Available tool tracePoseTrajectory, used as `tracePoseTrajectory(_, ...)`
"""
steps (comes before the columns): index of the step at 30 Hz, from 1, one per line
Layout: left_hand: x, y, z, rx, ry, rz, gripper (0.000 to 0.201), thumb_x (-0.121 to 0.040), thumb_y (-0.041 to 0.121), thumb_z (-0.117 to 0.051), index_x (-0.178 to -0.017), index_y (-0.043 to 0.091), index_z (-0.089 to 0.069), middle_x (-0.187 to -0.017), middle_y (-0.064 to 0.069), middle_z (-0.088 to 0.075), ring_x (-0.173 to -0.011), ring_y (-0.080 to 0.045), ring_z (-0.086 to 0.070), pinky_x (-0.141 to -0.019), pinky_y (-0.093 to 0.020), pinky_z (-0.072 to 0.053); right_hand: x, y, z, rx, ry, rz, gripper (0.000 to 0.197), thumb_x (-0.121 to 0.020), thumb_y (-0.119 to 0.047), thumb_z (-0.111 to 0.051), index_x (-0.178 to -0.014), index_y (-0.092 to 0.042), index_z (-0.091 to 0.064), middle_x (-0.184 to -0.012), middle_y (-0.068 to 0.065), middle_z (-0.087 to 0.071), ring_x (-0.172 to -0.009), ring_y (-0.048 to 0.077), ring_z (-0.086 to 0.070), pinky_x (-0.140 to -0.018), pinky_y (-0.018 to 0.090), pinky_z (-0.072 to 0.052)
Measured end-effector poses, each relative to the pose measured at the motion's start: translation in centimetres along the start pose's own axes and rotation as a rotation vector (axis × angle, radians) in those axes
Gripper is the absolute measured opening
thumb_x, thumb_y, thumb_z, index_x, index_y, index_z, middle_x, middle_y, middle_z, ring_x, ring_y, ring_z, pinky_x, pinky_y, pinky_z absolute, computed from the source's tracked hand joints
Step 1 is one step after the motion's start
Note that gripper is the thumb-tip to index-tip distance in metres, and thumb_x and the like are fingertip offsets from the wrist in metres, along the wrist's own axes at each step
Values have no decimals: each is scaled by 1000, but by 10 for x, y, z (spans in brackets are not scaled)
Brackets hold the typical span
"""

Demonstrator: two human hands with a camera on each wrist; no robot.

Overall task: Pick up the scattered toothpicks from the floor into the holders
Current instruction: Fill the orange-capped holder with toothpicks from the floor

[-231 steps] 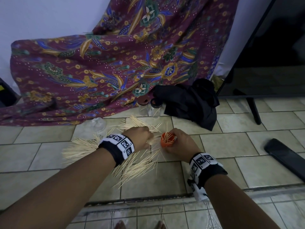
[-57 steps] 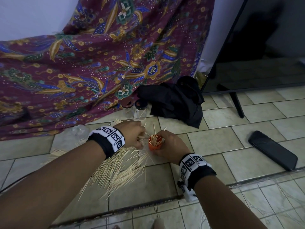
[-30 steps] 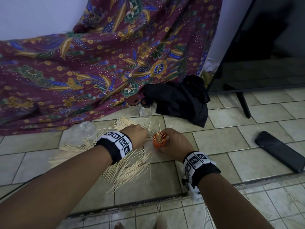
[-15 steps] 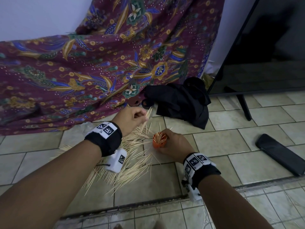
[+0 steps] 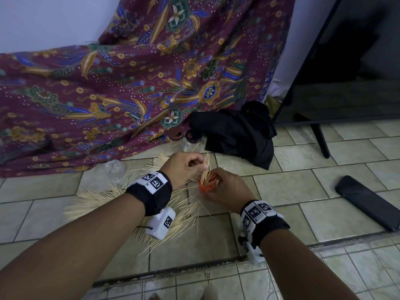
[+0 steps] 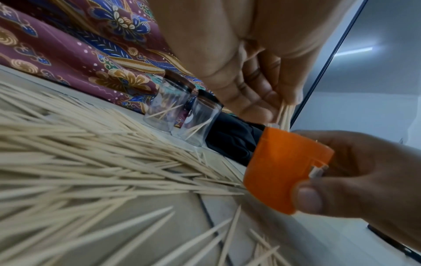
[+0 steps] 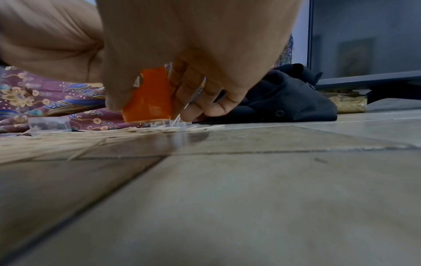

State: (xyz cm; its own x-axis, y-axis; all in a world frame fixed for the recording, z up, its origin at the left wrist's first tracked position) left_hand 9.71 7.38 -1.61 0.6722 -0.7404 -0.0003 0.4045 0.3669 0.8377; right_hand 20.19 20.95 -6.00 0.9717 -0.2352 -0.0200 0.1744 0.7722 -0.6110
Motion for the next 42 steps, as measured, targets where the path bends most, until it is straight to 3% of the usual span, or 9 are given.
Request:
tracePoseTrajectory(4,4,-2,0,-35,-2,10,6,-85,27,-72,-83,22,-69,-79,13,-63,-72,7,-55,-67,-2,-37,0,2,0,-3,-8,-13,50,-73,-46,-80,-112,-23,-60,-95,-11,-65,-77,2,-53,-60,4,-33)
tracePoseTrajectory(9,3,-13,0,-73,-56,6,12,-81,31,-76,-87,22,-72,-97,11,-61,-92,4,-55,-82,-5,-35,0,3,-1,-7,-5,-31,48,-72,-46,-81,-110,-25,-60,-95,-11,-67,-81,5,-60,-65,9,-40)
tracePoseTrajectory(17,3,0,15,-140,-34,-66,8,-86,30,-70,-94,31,-71,-85,16,-65,-78,-5,-54,-71,-16,-44,0,0,-1,-4,-27,-42,49,-73,-46,-80,-113,-26,-59,-99,-10,-68,-86,6,-61,-74,20,-47)
tracePoseTrajectory(20,4,3,7,-306,-119,-123,7,-87,29,-69,-92,26,-74,-88,17,-63,-85,5,-53,-78,-15,-39,0,0,-1,-14,-25,-40,47,-73,-46,-81,-110,-27,-60,-97,-12,-67,-82,3,-59,-67,11,-42)
tracePoseTrajectory(23,6,-2,4,-350,-119,-127,8,-87,30,-69,-92,27,-74,-92,12,-65,-90,-4,-56,-84,-24,-45,1,-1,0,-18,-18,-44,46,-72,-45,-81,-109,-27,-60,-91,-15,-63,-79,1,-55,-63,5,-37)
tracePoseTrajectory(28,7,1,14,-286,-89,-111,5,-86,27,-70,-89,28,-73,-88,15,-68,-84,-1,-61,-75,-18,-45,1,-2,0,-7,-17,-53,48,-72,-49,-80,-109,-28,-59,-96,-12,-66,-84,7,-59,-73,22,-49)
tracePoseTrajectory(34,12,-7,34,-290,-27,-64,8,-87,31,-68,-94,31,-72,-87,16,-69,-82,-1,-62,-76,-22,-51,2,-14,6,0,-53,-40,52,-74,-46,-80,-116,-26,-58,-96,-15,-60,-87,5,-55,-72,20,-41)
tracePoseTrajectory(38,22,-24,42,-472,-122,17,22,-84,40,-69,-104,31,-68,-99,17,-67,-95,-7,-60,-88,-30,-49,-3,-24,5,-4,-39,-19,51,-74,-45,-80,-116,-24,-59,-100,-11,-65,-88,6,-55,-74,21,-42)
tracePoseTrajectory(42,34,-48,38,-749,-313,69,60,-78,58,-65,-129,30,-53,-127,7,-54,-116,-17,-51,-97,-36,-43,-8,-33,-6,-1,-63,-11,50,-74,-43,-80,-116,-25,-60,-102,-10,-66,-90,8,-57,-78,24,-46)
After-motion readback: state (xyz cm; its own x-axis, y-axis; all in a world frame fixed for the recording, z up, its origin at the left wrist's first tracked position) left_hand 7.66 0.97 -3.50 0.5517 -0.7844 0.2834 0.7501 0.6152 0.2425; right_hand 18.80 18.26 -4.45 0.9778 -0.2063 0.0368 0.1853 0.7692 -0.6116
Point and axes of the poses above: each hand's wrist, its own x-axis away from the middle knuckle, its own z-axis out of the back of the hand, y = z × x, the point moved 3 cm from there along -x, towards the middle knuckle
